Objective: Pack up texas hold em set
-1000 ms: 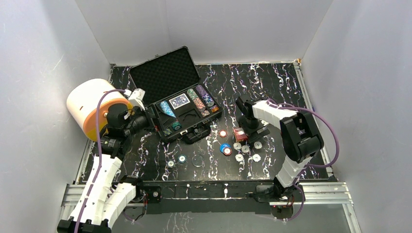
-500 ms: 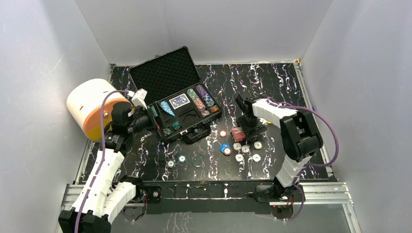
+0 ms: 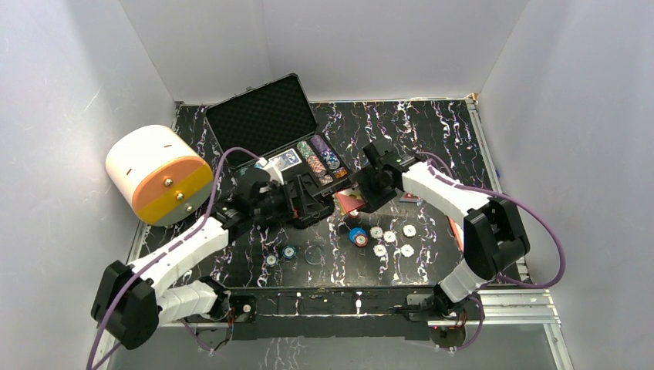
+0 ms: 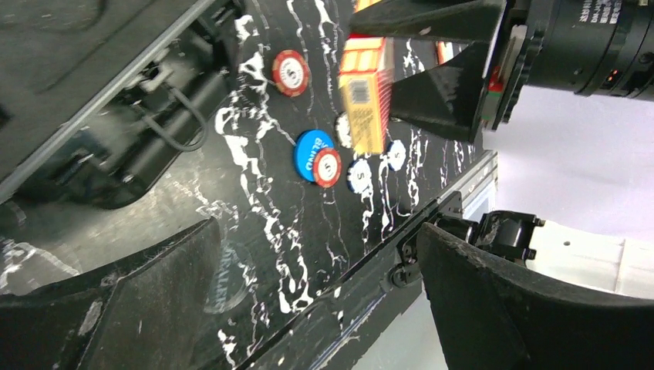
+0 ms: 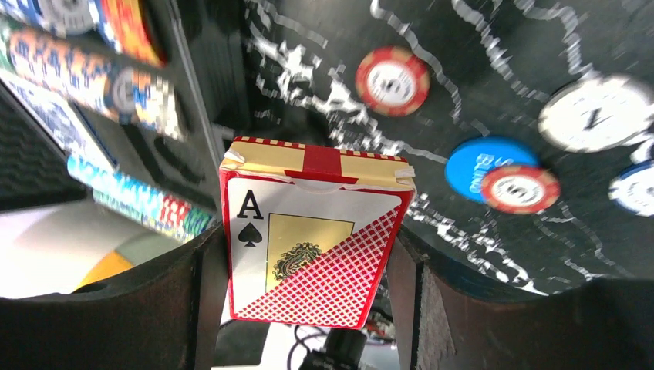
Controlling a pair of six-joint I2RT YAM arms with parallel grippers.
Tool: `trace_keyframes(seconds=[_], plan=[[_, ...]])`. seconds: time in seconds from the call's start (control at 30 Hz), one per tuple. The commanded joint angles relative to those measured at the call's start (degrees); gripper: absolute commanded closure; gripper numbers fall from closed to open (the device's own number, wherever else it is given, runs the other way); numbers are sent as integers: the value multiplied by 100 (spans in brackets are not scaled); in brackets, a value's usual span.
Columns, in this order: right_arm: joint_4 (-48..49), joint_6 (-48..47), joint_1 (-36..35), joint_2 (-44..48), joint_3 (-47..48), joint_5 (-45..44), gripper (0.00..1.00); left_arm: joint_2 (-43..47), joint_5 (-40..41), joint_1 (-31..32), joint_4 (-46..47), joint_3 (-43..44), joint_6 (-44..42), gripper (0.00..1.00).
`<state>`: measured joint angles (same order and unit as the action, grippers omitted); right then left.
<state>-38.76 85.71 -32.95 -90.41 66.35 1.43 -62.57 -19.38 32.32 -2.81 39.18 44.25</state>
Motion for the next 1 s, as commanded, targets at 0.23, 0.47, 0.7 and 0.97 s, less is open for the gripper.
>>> trace_keyframes(seconds=[0.23,0.47,0.7,0.97], plan=[[1117,780,-533,437,27,951,53,-542,949,743,2064,-272,810,13],[1154,877,-609,472,34,969,53,-739,1050,810,2336,-234,784,42],[1350,745,-700,482,-19,773,43,-837,1024,838,2476,-172,813,89],[1970,-3242,-103,1942,-424,-836,2,-492,1449,-24,-254,1045,259,100]])
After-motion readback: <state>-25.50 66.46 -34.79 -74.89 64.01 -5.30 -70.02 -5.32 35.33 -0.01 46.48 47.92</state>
